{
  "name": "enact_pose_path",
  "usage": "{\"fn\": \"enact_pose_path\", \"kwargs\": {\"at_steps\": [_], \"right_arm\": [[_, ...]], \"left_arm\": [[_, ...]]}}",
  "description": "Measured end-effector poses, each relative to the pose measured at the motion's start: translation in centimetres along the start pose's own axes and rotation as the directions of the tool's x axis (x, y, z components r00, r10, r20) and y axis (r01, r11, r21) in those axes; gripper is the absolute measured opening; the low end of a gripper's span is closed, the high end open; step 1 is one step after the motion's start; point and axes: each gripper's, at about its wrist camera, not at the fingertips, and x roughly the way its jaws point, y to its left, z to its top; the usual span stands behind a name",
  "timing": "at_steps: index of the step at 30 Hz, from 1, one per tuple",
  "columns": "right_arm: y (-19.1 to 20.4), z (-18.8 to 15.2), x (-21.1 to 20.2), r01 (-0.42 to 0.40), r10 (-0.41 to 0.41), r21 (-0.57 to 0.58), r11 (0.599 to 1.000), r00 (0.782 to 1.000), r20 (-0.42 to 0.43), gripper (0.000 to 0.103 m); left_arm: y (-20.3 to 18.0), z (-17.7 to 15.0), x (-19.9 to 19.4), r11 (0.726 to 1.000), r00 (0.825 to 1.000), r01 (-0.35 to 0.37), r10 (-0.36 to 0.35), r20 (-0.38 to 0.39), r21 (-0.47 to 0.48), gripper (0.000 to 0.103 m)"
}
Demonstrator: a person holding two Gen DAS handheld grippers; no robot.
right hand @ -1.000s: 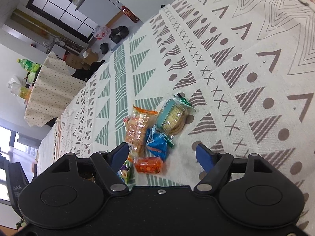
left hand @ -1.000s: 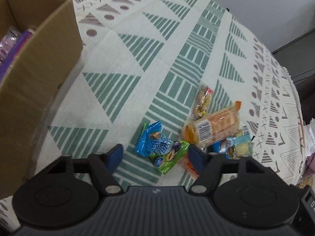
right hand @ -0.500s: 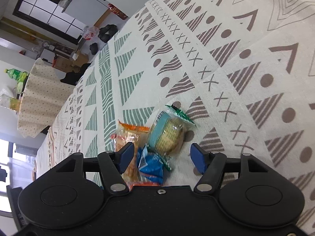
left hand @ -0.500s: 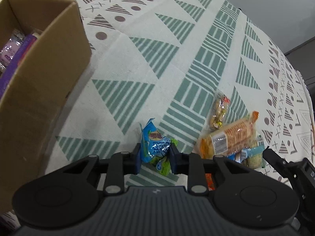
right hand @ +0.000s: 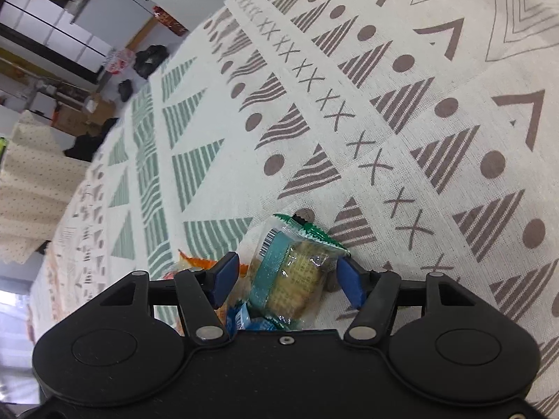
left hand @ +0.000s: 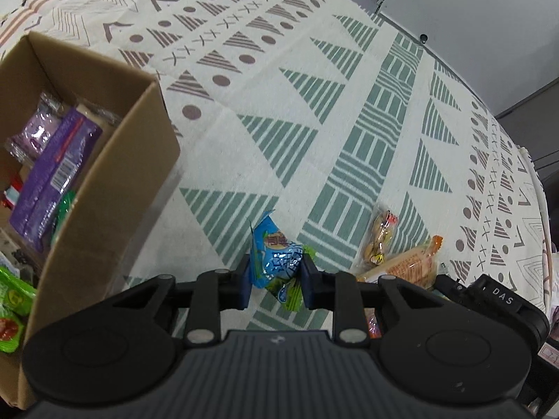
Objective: Organize snacks
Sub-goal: 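Grasp the blue packet with the left tool while the right tool grasps the cracker pack, then carry both snacks over the box and open both tools to release them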
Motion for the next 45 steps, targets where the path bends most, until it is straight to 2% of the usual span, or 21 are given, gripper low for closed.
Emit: {"fn": "enact_pose_path", "kwargs": {"at_steps": [2,4,6,13,17,33,45], "right_arm": [[0.7,-0.1,0.1,0.053,-0.053,-0.032,0.998,0.999,0.003,0.048],[0.9,-0.1,-0.1,0.053,-0.053,-0.034,0.998,0.999,-0.004,0.041],[0.8,-0.2,-0.6,0.06,-0.061,-0.025,0.998,0.998,-0.011,0.04],[-0.1,-1.3,-4.1,0.037,-0.037,0.022,0.999,0.999,0.013,0.039],[0.9,-2.2,-6.0,0.019,-0.019,0.012,1.0,0.999,0.04,0.039],[9.8,-7.0,-10.8,-0.1,0.109,-0.113,0.989,0.991,0.082,0.039],[15.8,-11.1,-10.5,-0.156,0.169,-0.197,0.968,0.984,0.048,0.039]], "left_arm": [[0.0,0.1,-0.4,1.0,1.0,0.005,-0.005,0.001,0.004,0.027],[0.1,0.0,-0.9,1.0,1.0,0.014,-0.014,0.003,0.01,0.027],[0.4,0.0,-1.4,1.0,1.0,0.021,-0.021,0.004,0.012,0.027],[1.5,-0.2,-3.4,0.998,0.998,0.064,-0.064,0.014,0.017,0.027],[2.7,-0.3,-4.9,0.996,0.996,0.086,-0.086,0.029,0.013,0.027],[10.0,1.0,-11.2,0.992,0.986,0.12,-0.115,0.119,-0.034,0.027],[16.3,2.5,-13.8,0.988,0.983,0.11,-0.092,0.159,-0.108,0.027]]}}
